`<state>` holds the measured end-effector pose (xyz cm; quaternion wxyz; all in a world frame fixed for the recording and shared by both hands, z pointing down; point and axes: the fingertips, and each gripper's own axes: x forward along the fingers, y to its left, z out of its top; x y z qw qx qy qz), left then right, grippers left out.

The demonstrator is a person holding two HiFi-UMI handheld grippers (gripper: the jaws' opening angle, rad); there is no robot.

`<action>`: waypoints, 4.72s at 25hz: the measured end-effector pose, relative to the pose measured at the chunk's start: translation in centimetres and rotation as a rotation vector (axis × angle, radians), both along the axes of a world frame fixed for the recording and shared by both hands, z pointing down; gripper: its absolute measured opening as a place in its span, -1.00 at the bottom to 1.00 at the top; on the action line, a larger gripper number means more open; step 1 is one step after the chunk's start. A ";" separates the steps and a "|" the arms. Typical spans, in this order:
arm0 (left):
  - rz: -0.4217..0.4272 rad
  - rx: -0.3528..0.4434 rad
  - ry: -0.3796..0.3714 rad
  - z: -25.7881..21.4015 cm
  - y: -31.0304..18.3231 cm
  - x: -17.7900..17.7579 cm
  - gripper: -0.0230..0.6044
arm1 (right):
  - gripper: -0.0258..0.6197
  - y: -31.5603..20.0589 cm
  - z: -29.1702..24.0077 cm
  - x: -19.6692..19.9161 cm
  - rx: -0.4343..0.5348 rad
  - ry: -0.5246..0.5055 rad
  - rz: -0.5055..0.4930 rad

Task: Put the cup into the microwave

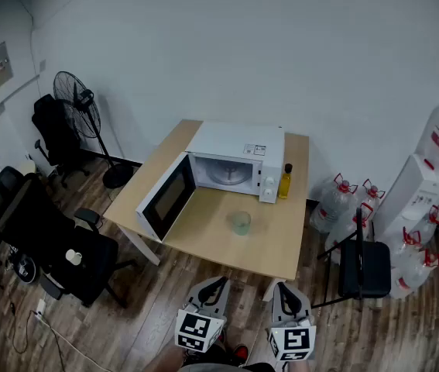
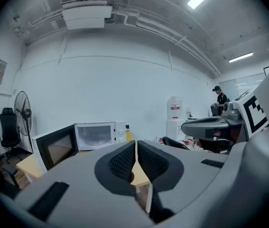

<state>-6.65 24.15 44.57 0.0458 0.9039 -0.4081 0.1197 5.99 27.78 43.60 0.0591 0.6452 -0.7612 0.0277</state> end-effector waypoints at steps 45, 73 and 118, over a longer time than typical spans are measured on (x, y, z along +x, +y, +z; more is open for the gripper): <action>0.011 -0.222 -0.086 10.9 -24.7 6.2 -0.81 | -0.87 -23.8 11.9 5.2 -0.284 -0.078 0.009; 0.071 -0.446 -0.185 20.3 -28.8 8.2 0.21 | -0.87 -27.0 16.9 8.3 -0.398 -0.150 0.094; 0.076 -0.406 -0.186 20.5 -30.2 9.4 0.21 | -0.87 -26.0 18.0 8.6 -0.435 -0.181 0.128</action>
